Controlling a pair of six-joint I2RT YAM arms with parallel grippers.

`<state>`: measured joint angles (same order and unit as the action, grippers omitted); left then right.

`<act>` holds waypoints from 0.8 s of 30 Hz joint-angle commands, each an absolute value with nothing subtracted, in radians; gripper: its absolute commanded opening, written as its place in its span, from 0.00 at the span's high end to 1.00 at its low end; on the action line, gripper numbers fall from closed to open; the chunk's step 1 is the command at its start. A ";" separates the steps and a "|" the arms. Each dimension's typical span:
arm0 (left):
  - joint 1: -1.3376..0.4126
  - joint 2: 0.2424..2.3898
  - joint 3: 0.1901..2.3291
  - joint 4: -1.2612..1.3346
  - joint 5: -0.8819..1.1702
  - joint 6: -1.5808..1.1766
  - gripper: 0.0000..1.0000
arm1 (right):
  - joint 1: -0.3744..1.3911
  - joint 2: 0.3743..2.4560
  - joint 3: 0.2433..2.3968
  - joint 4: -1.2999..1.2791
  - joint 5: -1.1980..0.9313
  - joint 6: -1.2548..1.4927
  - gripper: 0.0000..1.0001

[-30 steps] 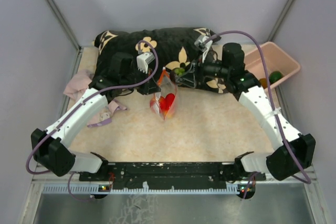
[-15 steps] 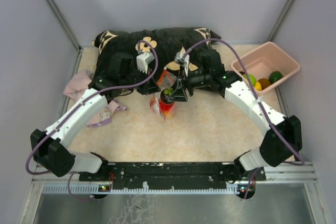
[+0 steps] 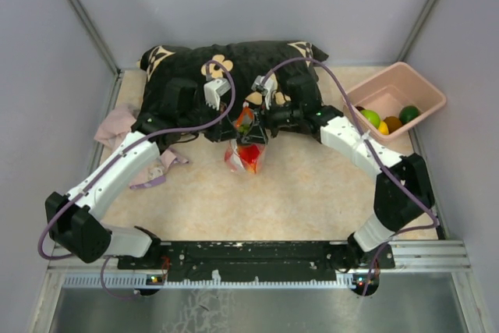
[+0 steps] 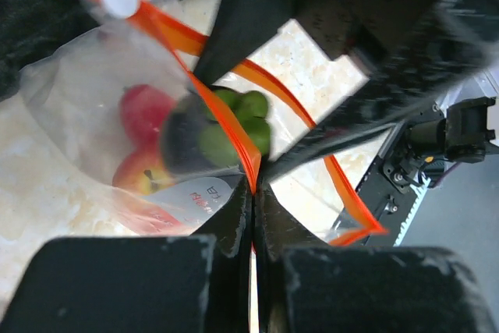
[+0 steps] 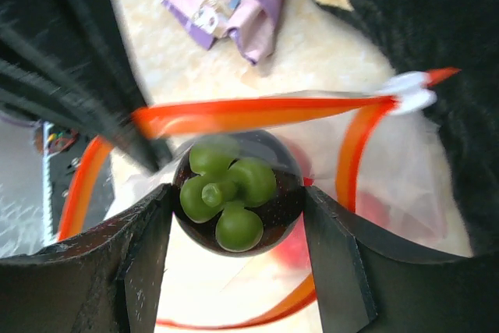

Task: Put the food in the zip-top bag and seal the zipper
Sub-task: Place the fake fruit in the zipper food storage bag.

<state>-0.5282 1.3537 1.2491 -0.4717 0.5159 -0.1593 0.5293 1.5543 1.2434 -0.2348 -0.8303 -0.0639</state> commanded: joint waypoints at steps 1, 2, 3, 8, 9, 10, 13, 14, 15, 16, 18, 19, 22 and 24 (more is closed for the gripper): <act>-0.544 1.339 1.268 -0.466 0.580 -0.149 1.00 | 0.557 1.616 1.260 -0.055 -0.706 -0.012 0.85; -0.545 1.340 1.269 -0.464 0.586 -0.150 1.00 | 0.561 1.632 1.260 -0.044 -0.686 -0.010 0.85; -0.546 1.339 1.265 -0.462 0.592 -0.150 1.00 | 0.566 1.641 1.260 -0.020 -0.653 -0.004 0.85; -0.549 1.345 1.249 -0.443 0.628 -0.159 1.00 | 0.578 1.680 1.181 0.188 -0.500 0.096 0.85; -0.550 1.347 1.247 -0.443 0.630 -0.159 1.00 | 0.580 1.684 1.168 0.223 -0.488 0.119 0.84; -0.549 1.347 1.245 -0.443 0.633 -0.159 1.00 | 0.580 1.690 1.162 0.253 -0.481 0.139 0.81; -0.549 1.349 1.238 -0.443 0.619 -0.157 1.00 | 0.581 1.726 1.173 0.278 -0.532 0.181 0.75; -0.549 1.347 1.235 -0.443 0.611 -0.157 1.00 | 0.584 1.735 1.185 0.267 -0.556 0.182 0.72; -0.549 1.346 1.231 -0.441 0.604 -0.158 1.00 | 0.588 1.741 1.193 0.256 -0.569 0.183 0.68; -0.551 1.346 1.228 -0.438 0.597 -0.158 1.00 | 0.591 1.743 1.196 0.249 -0.577 0.181 0.63; -0.549 1.344 1.219 -0.433 0.590 -0.163 1.00 | 0.594 1.739 1.200 0.234 -0.601 0.178 0.55; -0.548 1.344 1.214 -0.429 0.585 -0.166 1.00 | 0.594 1.736 1.201 0.228 -0.610 0.179 0.52; -0.548 1.343 1.200 -0.423 0.554 -0.182 1.00 | 0.594 1.717 1.202 0.196 -0.614 0.176 0.41; -0.548 1.338 1.189 -0.421 0.529 -0.191 1.00 | 0.594 1.706 1.210 0.166 -0.614 0.168 0.38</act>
<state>-0.5419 1.3537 1.2125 -0.4503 0.5640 -0.1684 0.5865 1.7412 1.1595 0.1692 -0.5999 0.1696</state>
